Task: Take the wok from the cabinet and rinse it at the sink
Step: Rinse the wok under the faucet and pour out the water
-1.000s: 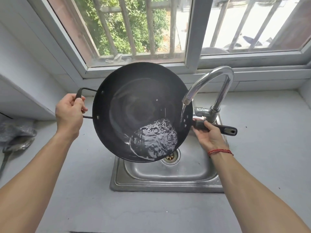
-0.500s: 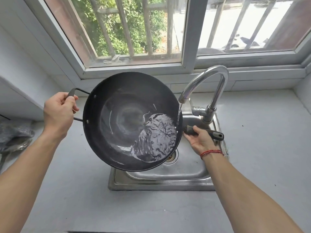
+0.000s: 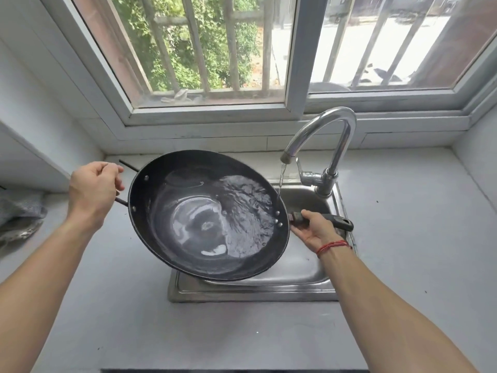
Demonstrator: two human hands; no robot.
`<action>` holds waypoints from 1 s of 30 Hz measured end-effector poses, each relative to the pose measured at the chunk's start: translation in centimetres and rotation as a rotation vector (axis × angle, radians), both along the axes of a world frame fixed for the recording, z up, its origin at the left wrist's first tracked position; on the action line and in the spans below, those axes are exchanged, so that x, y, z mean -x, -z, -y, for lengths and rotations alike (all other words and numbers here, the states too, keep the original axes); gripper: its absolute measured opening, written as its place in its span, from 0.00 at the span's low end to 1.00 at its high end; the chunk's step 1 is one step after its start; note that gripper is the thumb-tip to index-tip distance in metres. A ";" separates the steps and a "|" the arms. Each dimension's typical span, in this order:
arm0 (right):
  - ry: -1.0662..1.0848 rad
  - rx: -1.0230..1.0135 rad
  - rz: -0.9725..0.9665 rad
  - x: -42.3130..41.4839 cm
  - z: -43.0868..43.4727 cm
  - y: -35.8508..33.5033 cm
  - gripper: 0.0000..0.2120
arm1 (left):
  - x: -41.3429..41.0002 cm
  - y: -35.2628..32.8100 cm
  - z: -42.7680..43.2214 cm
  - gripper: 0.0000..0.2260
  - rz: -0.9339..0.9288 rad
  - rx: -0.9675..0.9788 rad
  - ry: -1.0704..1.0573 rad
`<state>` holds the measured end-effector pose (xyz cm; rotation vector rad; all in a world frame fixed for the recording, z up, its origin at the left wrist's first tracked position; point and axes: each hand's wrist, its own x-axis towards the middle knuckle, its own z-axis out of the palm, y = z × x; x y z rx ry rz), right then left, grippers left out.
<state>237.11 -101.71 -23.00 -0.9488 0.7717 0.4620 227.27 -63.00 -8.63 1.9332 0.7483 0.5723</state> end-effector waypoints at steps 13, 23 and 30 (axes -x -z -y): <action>-0.016 0.145 -0.021 1.9 2.8 -1.3 0.04 | 0.5 3.0 2.0 0.10 -0.189 0.164 -0.072; -0.003 0.405 0.019 2.9 6.6 -3.2 0.03 | 1.0 7.7 3.4 0.09 -0.356 0.283 -0.073; 0.010 0.536 0.048 3.5 8.9 -5.7 0.05 | 1.0 10.0 5.6 0.09 -0.424 0.349 -0.026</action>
